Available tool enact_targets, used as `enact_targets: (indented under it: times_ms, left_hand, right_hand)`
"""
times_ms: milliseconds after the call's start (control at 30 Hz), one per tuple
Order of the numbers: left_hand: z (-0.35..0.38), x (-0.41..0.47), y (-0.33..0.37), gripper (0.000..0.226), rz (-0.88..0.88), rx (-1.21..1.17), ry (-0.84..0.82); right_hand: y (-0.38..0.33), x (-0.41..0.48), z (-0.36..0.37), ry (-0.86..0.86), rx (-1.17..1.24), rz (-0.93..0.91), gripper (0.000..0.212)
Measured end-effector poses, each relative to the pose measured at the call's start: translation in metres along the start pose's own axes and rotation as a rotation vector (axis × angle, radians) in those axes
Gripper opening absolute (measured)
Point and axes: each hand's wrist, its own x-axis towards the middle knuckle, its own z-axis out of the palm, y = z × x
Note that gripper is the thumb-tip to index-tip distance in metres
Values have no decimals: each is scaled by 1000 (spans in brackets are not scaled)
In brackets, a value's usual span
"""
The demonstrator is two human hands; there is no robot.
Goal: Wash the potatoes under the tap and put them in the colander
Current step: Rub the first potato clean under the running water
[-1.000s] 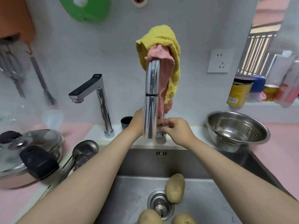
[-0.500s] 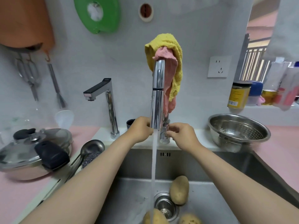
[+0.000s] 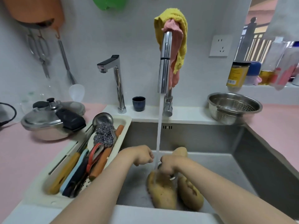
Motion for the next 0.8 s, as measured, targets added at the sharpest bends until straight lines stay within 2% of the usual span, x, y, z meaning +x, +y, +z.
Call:
enact_targets:
  times_ms: [67, 133, 300, 433, 633, 733, 800]
  left_hand:
    - [16, 2, -4, 21, 7, -12, 13]
    - [28, 4, -9, 23, 17, -34, 36]
    - [28, 2, -18, 32, 13, -175, 8]
    - [18, -2, -26, 43, -25, -235, 70]
    - [20, -5, -18, 49, -45, -188, 46]
    - [17, -10, -16, 53, -50, -158, 76]
    - [14, -13, -17, 55, -70, -174, 111]
  right_hand:
    - [-7, 0, 14, -128, -42, 42, 56]
    - [-11, -6, 24, -170, -22, 42, 76]
    - [-11, -4, 42, -116, 35, 97, 80]
    - [-12, 11, 49, -227, 154, 136, 63]
    - [-13, 13, 49, -215, 130, 120, 78]
    - [-11, 6, 37, -150, 241, 105, 89]
    - [-7, 0, 22, -54, 404, 67, 92]
